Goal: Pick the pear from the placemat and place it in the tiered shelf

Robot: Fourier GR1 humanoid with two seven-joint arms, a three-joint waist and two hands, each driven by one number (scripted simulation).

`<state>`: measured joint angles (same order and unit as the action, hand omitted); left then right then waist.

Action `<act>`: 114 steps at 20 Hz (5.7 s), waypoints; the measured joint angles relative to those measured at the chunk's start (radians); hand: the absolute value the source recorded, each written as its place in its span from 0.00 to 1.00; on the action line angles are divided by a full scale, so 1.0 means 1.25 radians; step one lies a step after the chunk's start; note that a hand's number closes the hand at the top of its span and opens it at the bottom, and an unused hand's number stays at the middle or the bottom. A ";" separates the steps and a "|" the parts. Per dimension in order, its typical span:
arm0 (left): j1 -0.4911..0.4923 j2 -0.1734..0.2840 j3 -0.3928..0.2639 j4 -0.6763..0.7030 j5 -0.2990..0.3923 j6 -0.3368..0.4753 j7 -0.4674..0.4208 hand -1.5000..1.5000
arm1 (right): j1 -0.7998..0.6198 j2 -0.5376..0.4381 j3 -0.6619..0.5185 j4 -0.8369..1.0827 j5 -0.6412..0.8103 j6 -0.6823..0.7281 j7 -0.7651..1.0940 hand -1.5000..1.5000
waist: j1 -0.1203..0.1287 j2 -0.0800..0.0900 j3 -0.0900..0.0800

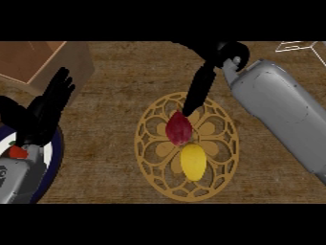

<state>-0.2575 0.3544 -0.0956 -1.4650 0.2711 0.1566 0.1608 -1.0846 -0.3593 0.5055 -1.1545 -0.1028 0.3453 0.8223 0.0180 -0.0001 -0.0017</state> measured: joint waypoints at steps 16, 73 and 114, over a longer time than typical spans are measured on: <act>-0.012 -0.011 0.037 0.000 -0.020 -0.020 0.016 0.50 | -0.029 0.116 0.048 0.094 0.120 0.099 0.074 0.00 | -0.011 -0.001 0.001; 0.019 -0.080 0.134 -0.030 -0.099 -0.098 0.041 0.50 | 0.356 0.207 0.005 -0.038 0.641 -0.132 -0.114 1.00 | -0.025 -0.007 0.001; 0.017 -0.103 0.149 -0.040 -0.115 -0.120 0.044 0.50 | 0.307 -0.211 -0.738 -0.346 0.527 -0.121 -0.102 1.00 | -0.015 0.000 0.002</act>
<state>-0.2359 0.2258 0.0902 -1.5156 0.1272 0.0068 0.2156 -0.7005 -0.6234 -0.4166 -1.5865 0.5557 0.1944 0.6945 -0.0006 0.0003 0.0002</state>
